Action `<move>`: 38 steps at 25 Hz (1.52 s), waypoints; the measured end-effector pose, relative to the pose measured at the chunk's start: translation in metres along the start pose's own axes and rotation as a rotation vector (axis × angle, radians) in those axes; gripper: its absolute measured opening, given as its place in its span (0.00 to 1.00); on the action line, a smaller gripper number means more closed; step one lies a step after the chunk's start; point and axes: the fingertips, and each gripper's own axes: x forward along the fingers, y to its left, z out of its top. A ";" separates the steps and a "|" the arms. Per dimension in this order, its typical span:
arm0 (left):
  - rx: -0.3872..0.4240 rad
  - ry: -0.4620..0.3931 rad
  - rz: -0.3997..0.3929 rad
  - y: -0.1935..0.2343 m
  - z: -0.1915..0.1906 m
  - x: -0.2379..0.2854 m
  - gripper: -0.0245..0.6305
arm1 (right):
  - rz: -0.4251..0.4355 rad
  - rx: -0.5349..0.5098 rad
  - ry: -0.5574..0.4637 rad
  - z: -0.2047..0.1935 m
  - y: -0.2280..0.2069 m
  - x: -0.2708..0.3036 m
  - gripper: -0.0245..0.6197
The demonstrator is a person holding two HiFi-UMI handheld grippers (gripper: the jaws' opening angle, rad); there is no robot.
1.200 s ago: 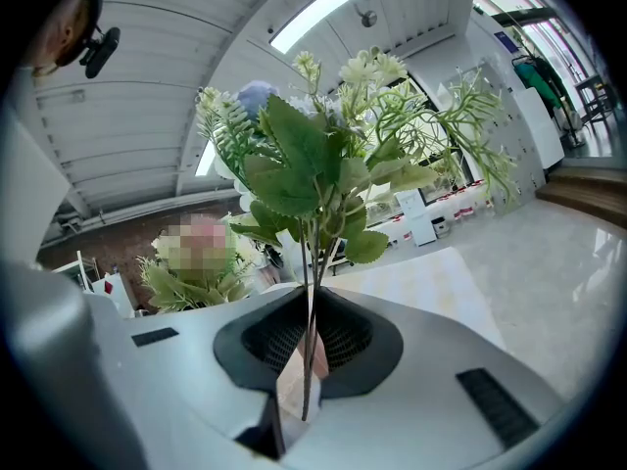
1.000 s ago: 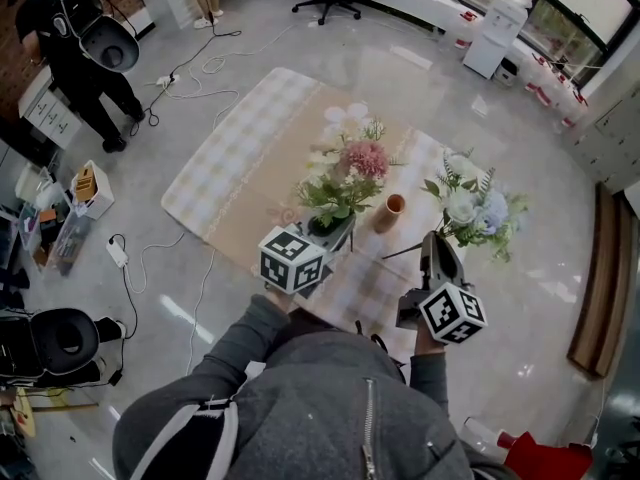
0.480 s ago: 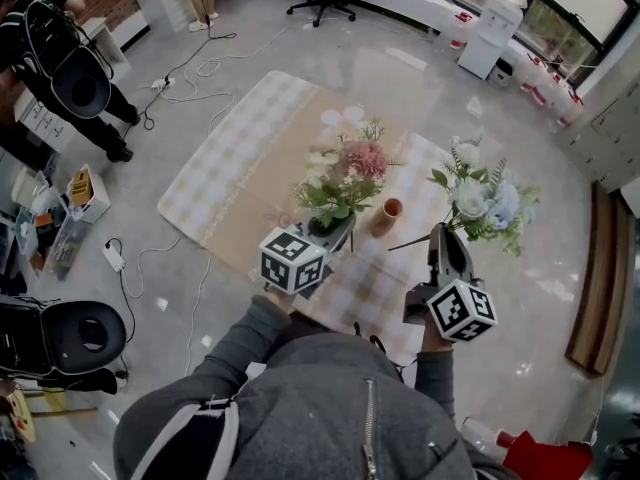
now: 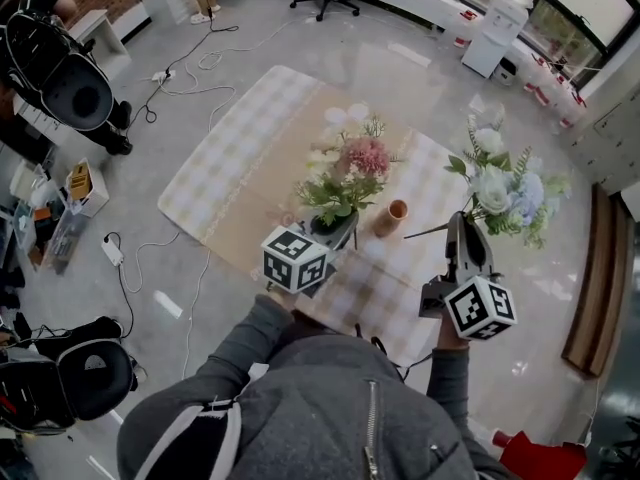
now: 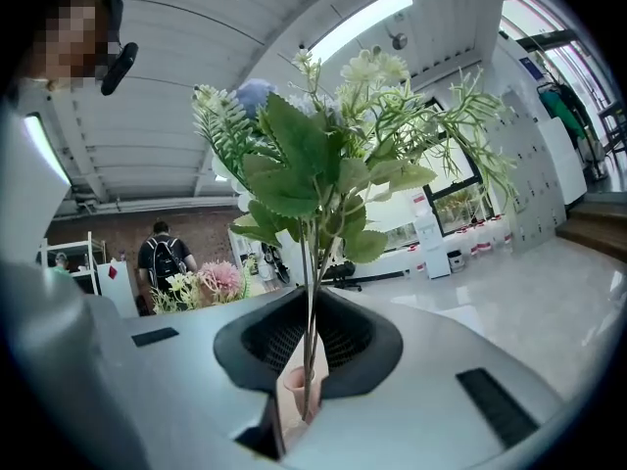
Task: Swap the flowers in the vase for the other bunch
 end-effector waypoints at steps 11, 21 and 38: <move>0.000 -0.008 -0.004 0.002 0.003 0.004 0.08 | 0.018 -0.048 -0.025 0.020 0.002 0.016 0.09; 0.009 -0.006 0.007 0.014 0.011 0.010 0.08 | 0.058 -0.096 -0.011 0.030 0.010 0.049 0.09; 0.001 0.000 0.023 0.022 0.007 0.003 0.08 | 0.067 -0.149 0.053 -0.007 0.017 0.068 0.09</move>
